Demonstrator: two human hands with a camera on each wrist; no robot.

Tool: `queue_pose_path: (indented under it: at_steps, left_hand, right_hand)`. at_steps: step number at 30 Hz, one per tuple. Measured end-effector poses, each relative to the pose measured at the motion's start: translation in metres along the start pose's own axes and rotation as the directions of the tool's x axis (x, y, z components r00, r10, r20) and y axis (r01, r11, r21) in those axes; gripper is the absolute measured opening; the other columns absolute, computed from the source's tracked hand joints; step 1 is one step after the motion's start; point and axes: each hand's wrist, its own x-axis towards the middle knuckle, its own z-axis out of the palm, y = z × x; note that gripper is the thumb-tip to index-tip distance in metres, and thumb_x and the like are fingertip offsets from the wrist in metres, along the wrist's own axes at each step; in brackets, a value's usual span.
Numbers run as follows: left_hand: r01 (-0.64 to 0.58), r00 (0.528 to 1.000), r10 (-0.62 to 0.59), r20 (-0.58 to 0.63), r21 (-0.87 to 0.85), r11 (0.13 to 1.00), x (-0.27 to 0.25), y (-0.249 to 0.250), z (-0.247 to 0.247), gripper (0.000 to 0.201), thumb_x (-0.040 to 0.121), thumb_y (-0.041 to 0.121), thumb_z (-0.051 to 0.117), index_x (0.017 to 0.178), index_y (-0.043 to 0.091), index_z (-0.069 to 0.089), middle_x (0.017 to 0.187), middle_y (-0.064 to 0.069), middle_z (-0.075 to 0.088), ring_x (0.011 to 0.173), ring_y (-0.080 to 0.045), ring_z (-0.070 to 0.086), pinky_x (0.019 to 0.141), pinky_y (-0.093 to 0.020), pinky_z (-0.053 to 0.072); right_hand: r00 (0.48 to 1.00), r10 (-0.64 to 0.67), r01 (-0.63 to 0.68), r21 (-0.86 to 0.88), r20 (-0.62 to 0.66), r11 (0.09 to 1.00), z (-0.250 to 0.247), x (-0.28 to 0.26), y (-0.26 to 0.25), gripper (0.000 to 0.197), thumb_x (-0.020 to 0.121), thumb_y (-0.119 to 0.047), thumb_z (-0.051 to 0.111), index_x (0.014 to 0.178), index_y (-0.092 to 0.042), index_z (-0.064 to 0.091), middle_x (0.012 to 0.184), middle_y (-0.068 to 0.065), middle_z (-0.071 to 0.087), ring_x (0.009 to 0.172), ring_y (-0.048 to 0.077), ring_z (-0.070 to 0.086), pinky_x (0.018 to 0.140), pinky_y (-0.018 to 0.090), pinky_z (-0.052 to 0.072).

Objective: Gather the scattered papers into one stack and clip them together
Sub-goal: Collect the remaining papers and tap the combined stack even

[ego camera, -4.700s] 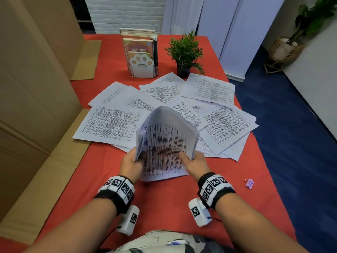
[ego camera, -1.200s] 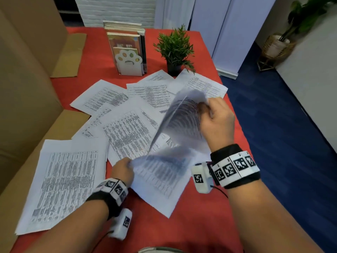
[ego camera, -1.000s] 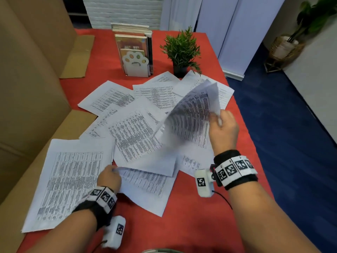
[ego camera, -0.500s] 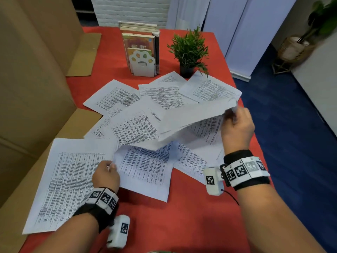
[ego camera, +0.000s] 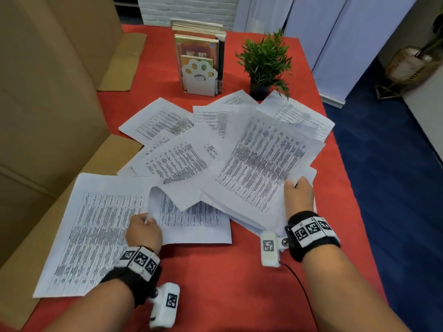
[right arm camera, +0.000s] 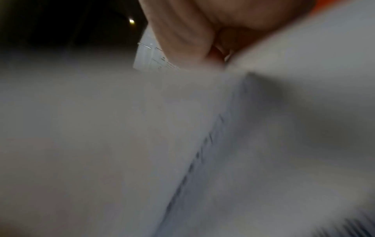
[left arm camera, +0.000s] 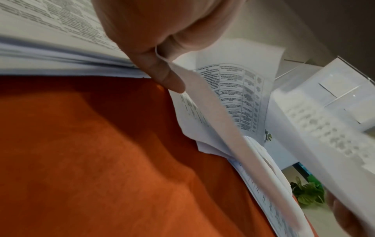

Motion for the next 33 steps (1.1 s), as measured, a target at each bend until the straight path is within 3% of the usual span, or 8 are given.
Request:
queue_pose_path:
  at_steps: [6, 11, 17, 22, 24, 27, 29, 33]
  left_hand:
    - [0.060, 0.997, -0.061, -0.037, -0.034, 0.998, 0.007, -0.002, -0.002, 0.028, 0.093, 0.010, 0.046, 0.115, -0.002, 0.058, 0.112, -0.028, 0.063, 0.103, -0.041, 0.058, 0.085, -0.042, 0.044]
    - [0.068, 0.997, -0.070, -0.027, -0.048, 0.996, 0.007, 0.000, 0.002, 0.029, 0.092, 0.011, 0.046, 0.116, 0.000, 0.059, 0.113, -0.025, 0.063, 0.103, -0.040, 0.058, 0.083, -0.040, 0.044]
    - [0.039, 0.950, 0.044, 0.308, -0.260, 0.965, -0.006, -0.003, 0.019, 0.017, 0.091, 0.009, 0.048, 0.091, 0.020, 0.062, 0.097, -0.012, 0.067, 0.091, -0.030, 0.062, 0.075, -0.034, 0.049]
    - [0.395, 0.853, -0.121, 0.509, -0.476, 0.786, -0.007, 0.004, 0.009, 0.040, 0.095, 0.044, 0.041, 0.092, 0.013, 0.066, 0.093, -0.012, 0.069, 0.085, -0.029, 0.064, 0.077, -0.040, 0.051]
    - [0.355, 0.842, -0.118, 0.526, -0.377, 0.855, -0.001, 0.005, 0.008, 0.049, 0.091, 0.055, 0.040, 0.097, 0.013, 0.064, 0.091, -0.008, 0.069, 0.082, -0.025, 0.064, 0.066, -0.035, 0.052]
    - [0.135, 0.860, -0.015, 0.509, -0.199, 0.971, 0.002, 0.001, 0.014, 0.038, 0.074, 0.045, 0.068, 0.101, 0.018, 0.065, 0.105, -0.007, 0.071, 0.094, -0.025, 0.067, 0.083, -0.048, 0.055]
    - [0.097, 0.897, -0.012, 0.443, -0.171, 0.980, 0.002, -0.004, 0.022, 0.027, 0.069, 0.037, 0.066, 0.091, 0.021, 0.065, 0.104, -0.008, 0.071, 0.093, -0.028, 0.068, 0.088, -0.051, 0.054]
    - [0.136, 0.951, -0.082, 0.299, -0.163, 0.977, -0.014, 0.009, 0.026, 0.016, 0.089, 0.019, 0.054, 0.102, 0.014, 0.060, 0.100, -0.007, 0.064, 0.089, -0.025, 0.060, 0.081, -0.029, 0.048]
  right_hand:
    - [0.982, 0.187, -0.183, 0.102, -0.034, 0.978, -0.002, 0.009, 0.021, 0.023, 0.090, -0.013, 0.047, 0.097, 0.008, 0.052, 0.089, 0.029, 0.058, 0.078, 0.034, 0.058, 0.070, 0.036, 0.046]
    - [0.960, 0.262, -0.280, 0.264, 0.102, 0.923, 0.007, 0.003, 0.035, 0.022, 0.082, -0.025, 0.053, 0.085, -0.004, 0.053, 0.084, 0.024, 0.059, 0.073, 0.024, 0.055, 0.070, 0.040, 0.051]
    - [0.901, 0.165, -0.266, 0.209, 0.402, 0.941, 0.033, -0.019, 0.019, 0.014, 0.089, -0.010, 0.052, 0.098, -0.014, 0.062, 0.101, 0.012, 0.068, 0.091, 0.029, 0.065, 0.086, 0.044, 0.054]
    - [0.898, 0.081, -0.110, 0.042, 0.433, 0.993, 0.048, -0.025, 0.006, 0.021, 0.090, -0.008, 0.051, 0.110, -0.013, 0.056, 0.108, 0.009, 0.063, 0.100, 0.025, 0.061, 0.093, 0.044, 0.050]
    - [0.866, 0.004, 0.005, -0.016, 0.501, 1.000, 0.051, -0.025, -0.001, 0.034, 0.090, -0.007, 0.048, 0.123, -0.016, 0.050, 0.116, 0.005, 0.061, 0.105, 0.023, 0.059, 0.097, 0.042, 0.048]
    - [0.778, -0.059, 0.118, -0.053, 0.626, 0.992, 0.059, -0.022, -0.013, 0.043, 0.091, -0.010, 0.051, 0.130, -0.023, 0.037, 0.116, -0.002, 0.056, 0.104, 0.017, 0.057, 0.091, 0.036, 0.049]
    - [0.829, -0.096, 0.139, -0.036, 0.550, 0.990, 0.067, -0.014, -0.018, 0.050, 0.091, -0.010, 0.052, 0.136, -0.025, 0.034, 0.109, -0.001, 0.056, 0.100, 0.015, 0.055, 0.090, 0.033, 0.048]
    - [0.914, -0.069, 0.216, -0.332, 0.401, 0.918, 0.085, 0.017, -0.019, 0.054, 0.091, -0.014, 0.051, 0.141, -0.018, 0.033, 0.143, 0.011, 0.037, 0.131, 0.032, 0.036, 0.110, 0.041, 0.032]
